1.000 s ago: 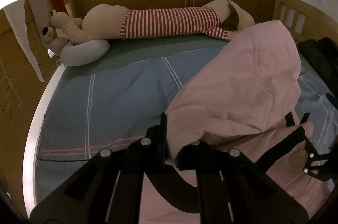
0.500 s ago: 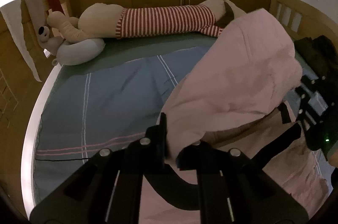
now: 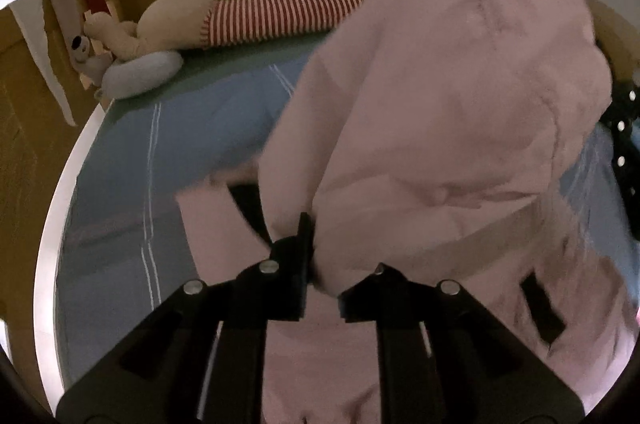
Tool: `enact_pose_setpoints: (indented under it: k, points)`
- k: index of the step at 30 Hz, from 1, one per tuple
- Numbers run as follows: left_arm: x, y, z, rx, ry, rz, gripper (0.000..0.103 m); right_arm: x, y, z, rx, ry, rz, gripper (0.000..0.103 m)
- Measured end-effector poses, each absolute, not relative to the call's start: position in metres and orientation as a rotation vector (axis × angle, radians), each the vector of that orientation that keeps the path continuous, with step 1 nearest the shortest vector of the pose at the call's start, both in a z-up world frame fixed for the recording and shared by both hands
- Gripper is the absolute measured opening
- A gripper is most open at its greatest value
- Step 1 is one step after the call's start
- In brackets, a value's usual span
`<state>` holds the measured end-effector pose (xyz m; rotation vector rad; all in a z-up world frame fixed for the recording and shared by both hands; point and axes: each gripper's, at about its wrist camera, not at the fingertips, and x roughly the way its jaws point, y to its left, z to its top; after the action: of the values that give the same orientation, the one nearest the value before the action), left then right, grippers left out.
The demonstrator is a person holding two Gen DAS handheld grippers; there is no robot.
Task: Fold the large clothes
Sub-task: 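Close the left gripper on the hood while the right gripper grasps the hood too, then fold the hood down over the jacket chest with both grippers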
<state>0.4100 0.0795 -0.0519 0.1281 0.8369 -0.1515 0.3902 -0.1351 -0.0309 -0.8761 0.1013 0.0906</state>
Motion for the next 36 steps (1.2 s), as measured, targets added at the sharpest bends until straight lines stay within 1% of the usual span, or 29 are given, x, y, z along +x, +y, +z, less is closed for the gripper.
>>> enact_pose_setpoints:
  k: [3, 6, 7, 8, 9, 10, 12, 15, 17, 18, 19, 23, 25, 26, 28, 29, 30, 31, 32, 34, 36]
  points:
    - [0.386, 0.080, -0.071, 0.106, 0.863, -0.146, 0.012, 0.361, -0.133, -0.045, -0.900, 0.105, 0.126, 0.007]
    - [0.374, 0.079, -0.085, 0.118, 0.848, -0.140, 0.016, 0.331, -0.123, -0.068, -0.897, 0.144, 0.149, 0.007]
    - [0.370, 0.078, -0.089, 0.122, 0.837, -0.143, 0.024, 0.326, -0.121, -0.075, -0.898, 0.162, 0.153, 0.007]
    - [0.367, 0.078, -0.091, 0.118, 0.828, -0.147, 0.034, 0.320, -0.118, -0.083, -0.894, 0.176, 0.155, 0.007]
    - [0.362, 0.078, -0.092, 0.101, 0.819, -0.152, 0.062, 0.317, -0.115, -0.090, -0.888, 0.192, 0.156, 0.007]
    - [0.355, 0.078, -0.091, 0.081, 0.794, -0.145, 0.077, 0.317, -0.113, -0.094, -0.897, 0.202, 0.157, 0.007]
    - [0.336, 0.081, -0.084, 0.021, 0.743, -0.166, 0.088, 0.318, -0.107, -0.098, -0.919, 0.198, 0.144, 0.007]
    - [0.313, 0.075, -0.062, -0.025, 0.688, -0.235, 0.090, 0.318, -0.108, -0.096, -0.900, 0.197, 0.131, 0.007]
    - [0.305, 0.064, -0.031, 0.005, 0.613, -0.220, 0.096, 0.316, -0.106, -0.101, -0.910, 0.199, 0.141, 0.007]
    - [0.304, 0.061, -0.019, -0.011, 0.580, -0.210, 0.101, 0.311, -0.104, -0.105, -0.915, 0.203, 0.149, 0.007]
    - [0.304, 0.056, -0.001, -0.055, 0.532, -0.210, 0.101, 0.304, -0.102, -0.111, -0.923, 0.205, 0.156, 0.007]
    - [0.341, 0.022, 0.051, -0.136, 0.481, -0.222, 0.101, 0.296, -0.096, -0.126, -0.969, 0.223, 0.199, 0.007]
    - [0.370, 0.000, 0.057, -0.079, 0.487, -0.187, 0.101, 0.296, -0.094, -0.136, -0.996, 0.249, 0.219, 0.007]
    - [0.393, -0.010, 0.051, -0.057, 0.534, -0.153, 0.101, 0.295, -0.092, -0.142, -1.020, 0.263, 0.225, 0.008]
    - [0.433, -0.015, 0.024, -0.070, 0.662, -0.110, 0.101, 0.291, -0.091, -0.150, -1.053, 0.254, 0.224, 0.013]
    - [0.443, -0.016, 0.009, -0.082, 0.717, -0.107, 0.101, 0.289, -0.091, -0.152, -1.068, 0.260, 0.226, 0.030]
    - [0.457, -0.017, -0.015, -0.083, 0.793, -0.092, 0.098, 0.286, -0.091, -0.154, -1.080, 0.268, 0.239, 0.061]
    - [0.462, -0.018, -0.033, -0.071, 0.841, -0.077, 0.093, 0.278, -0.092, -0.154, -1.088, 0.248, 0.270, 0.073]
    - [0.464, -0.017, -0.055, -0.064, 0.883, -0.063, 0.092, 0.270, -0.093, -0.152, -1.103, 0.225, 0.311, 0.082]
    - [0.463, -0.010, -0.083, -0.089, 0.939, -0.055, 0.092, 0.258, -0.098, -0.143, -1.104, 0.219, 0.373, 0.082]
    - [0.457, -0.003, -0.110, -0.107, 0.976, -0.050, 0.092, 0.248, -0.107, -0.123, -1.012, 0.207, 0.447, 0.083]
